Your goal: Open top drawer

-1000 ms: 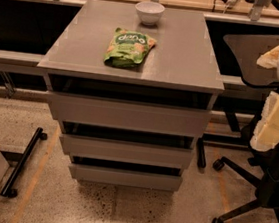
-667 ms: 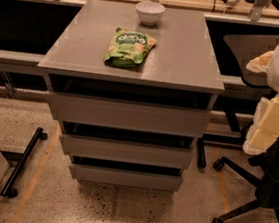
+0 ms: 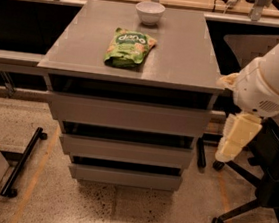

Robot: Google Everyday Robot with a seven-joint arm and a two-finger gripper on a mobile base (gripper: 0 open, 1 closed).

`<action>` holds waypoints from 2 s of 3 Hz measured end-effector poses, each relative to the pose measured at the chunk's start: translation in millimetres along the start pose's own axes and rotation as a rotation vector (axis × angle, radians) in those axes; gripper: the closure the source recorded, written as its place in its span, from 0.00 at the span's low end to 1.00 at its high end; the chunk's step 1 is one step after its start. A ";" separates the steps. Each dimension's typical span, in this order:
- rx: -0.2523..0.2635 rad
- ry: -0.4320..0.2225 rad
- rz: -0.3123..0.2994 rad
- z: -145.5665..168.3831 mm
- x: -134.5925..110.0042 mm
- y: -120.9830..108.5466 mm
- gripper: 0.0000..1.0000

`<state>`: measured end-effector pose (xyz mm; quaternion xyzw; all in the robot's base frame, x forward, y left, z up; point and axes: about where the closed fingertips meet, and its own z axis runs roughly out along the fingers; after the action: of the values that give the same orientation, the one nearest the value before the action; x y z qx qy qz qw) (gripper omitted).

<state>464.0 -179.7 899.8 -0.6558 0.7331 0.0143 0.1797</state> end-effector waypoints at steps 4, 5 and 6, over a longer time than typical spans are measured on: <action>-0.019 -0.004 0.084 46.7 12.9 -1.8 0.00; -0.017 -0.022 0.092 69.3 16.2 -8.3 0.00; -0.002 -0.047 0.095 87.3 17.7 -22.8 0.00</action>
Offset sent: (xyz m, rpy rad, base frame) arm -0.0048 -0.0162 -0.0111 -0.0508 0.0354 -0.0676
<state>506.1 -177.3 818.0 -0.6200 0.7589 0.0390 0.1951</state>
